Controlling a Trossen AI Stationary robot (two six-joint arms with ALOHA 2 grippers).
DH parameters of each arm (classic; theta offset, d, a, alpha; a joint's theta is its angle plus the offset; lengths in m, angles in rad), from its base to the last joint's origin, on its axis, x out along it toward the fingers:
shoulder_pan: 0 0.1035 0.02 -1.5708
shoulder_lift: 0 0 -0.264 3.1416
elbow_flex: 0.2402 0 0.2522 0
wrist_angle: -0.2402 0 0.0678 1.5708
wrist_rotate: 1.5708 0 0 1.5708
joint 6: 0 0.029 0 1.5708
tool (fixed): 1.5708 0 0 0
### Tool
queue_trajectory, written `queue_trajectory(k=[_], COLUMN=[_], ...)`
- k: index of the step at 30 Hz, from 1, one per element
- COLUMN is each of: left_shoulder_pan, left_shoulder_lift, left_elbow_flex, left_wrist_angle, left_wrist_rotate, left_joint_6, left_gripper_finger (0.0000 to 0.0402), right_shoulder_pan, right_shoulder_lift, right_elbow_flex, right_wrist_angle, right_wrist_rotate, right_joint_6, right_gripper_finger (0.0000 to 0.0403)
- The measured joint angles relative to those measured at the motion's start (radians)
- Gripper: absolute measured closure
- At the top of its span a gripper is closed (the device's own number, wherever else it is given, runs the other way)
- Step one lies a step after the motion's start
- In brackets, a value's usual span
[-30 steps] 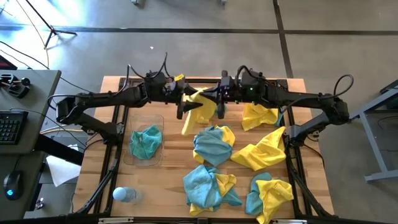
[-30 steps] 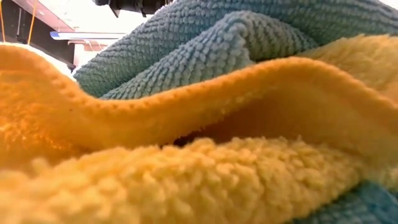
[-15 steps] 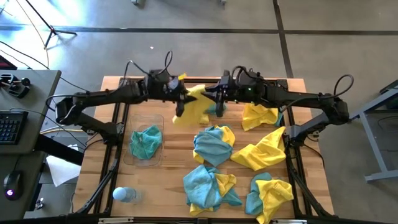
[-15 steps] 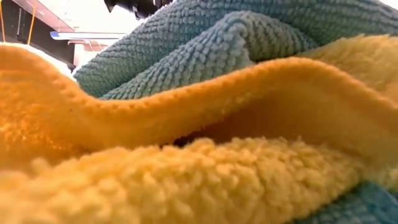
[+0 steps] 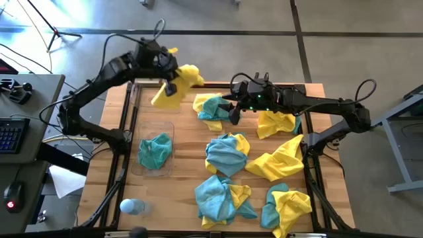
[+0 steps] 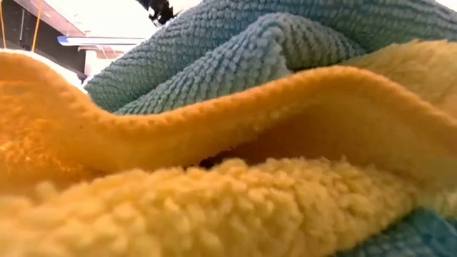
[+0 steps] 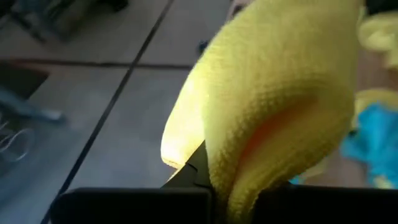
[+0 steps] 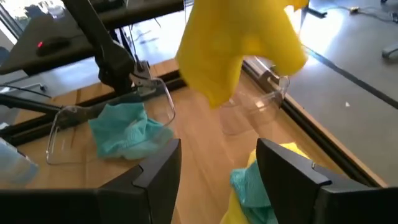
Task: Sort microfiber towel by color & place in baskets
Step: Put the yellow microfiber cloth into the top transparent bin
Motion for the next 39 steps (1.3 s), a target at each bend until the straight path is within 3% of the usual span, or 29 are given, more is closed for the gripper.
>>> queue_trajectory(k=[7,14,22,25,27,39], left_shoulder_pan=[0.192,0.301,0.333,0.330,0.321,0.312], left_shoulder_lift=[0.020,0.098,0.208,0.209,0.202,0.203], left_elbow_flex=[0.000,-0.027,-0.147,-0.153,-0.150,-0.151], left_wrist_angle=[-0.125,-0.175,-0.228,-0.218,-0.213,-0.227], left_wrist_rotate=[0.006,0.042,-0.019,-0.104,-0.097,-0.106], left_joint_6=[0.122,0.159,0.050,-0.004,-0.003,0.010], left_gripper_finger=[0.0401,0.0401,0.0401,0.0396,0.0388,0.0294], right_shoulder_pan=[0.002,0.002,0.002,0.002,0.002,0.002], right_shoulder_lift=[0.000,0.000,0.006,0.006,0.006,0.006], right_elbow_flex=[0.000,-0.010,-0.011,-0.011,-0.011,-0.011], right_wrist_angle=[-0.066,-0.103,-0.154,-0.154,-0.154,-0.154], right_wrist_rotate=[-0.001,0.002,0.012,0.013,0.014,0.035], right_joint_6=[0.043,0.080,0.114,0.126,0.129,0.129], right_gripper_finger=[0.0205,0.0208,0.0208,0.0208,0.0208,0.0208])
